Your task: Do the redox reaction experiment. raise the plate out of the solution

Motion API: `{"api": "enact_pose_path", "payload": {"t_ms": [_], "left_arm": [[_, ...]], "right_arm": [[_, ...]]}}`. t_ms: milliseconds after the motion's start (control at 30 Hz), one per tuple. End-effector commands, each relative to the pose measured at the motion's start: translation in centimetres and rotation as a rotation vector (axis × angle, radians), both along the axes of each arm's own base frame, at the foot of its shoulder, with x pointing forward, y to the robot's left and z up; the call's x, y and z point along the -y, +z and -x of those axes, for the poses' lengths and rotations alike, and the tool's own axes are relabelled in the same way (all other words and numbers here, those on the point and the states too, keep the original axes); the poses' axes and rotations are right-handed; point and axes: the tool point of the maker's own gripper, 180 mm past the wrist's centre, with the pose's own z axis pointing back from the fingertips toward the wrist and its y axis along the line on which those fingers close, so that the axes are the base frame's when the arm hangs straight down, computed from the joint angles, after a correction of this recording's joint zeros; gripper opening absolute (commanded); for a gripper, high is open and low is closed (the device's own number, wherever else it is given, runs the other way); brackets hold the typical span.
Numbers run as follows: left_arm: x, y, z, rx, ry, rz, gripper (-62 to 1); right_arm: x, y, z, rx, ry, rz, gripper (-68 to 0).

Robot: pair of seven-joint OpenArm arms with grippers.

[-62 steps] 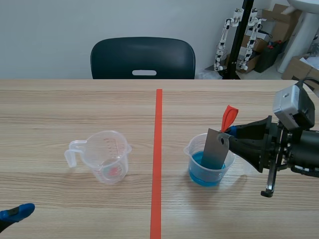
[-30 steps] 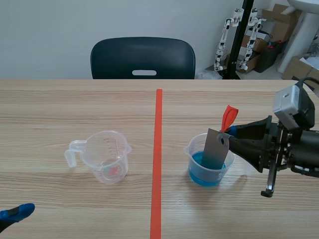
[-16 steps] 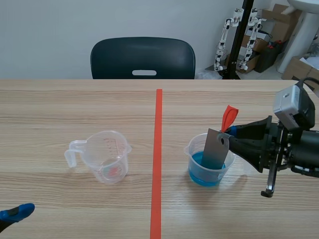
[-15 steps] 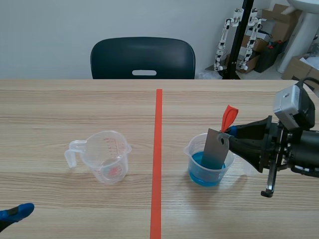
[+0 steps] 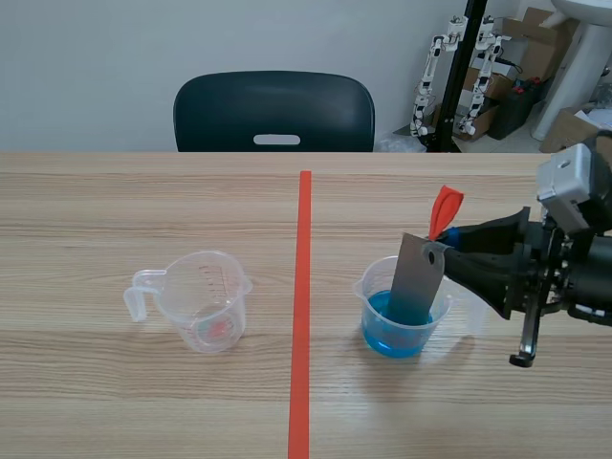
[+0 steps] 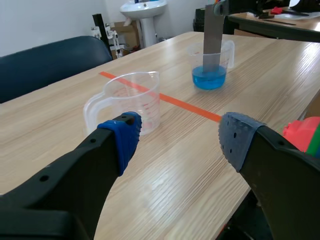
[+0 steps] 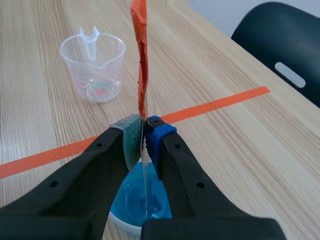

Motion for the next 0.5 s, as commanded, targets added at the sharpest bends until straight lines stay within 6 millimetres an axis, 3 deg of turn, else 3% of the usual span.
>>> {"api": "enact_pose_path", "payload": {"t_ms": [0, 267, 467], "left_arm": [[-1.0, 1.4, -0.6, 0.03, -0.013, 0.024, -29.3], [-5.4, 4.6, -4.2, 0.022, -0.063, -0.048, -54.8], [-7.7, 8.7, -8.3, 0.1, -0.062, -0.076, -58.6]], "right_arm": [[-0.1, 2.3, -0.3, 0.04, 0.021, -0.034, -66.9], [-0.4, 4.7, -0.6, 0.036, 0.022, -0.055, -66.9], [-0.8, 6.2, -0.7, 0.003, 0.018, -0.071, -66.9]]}}
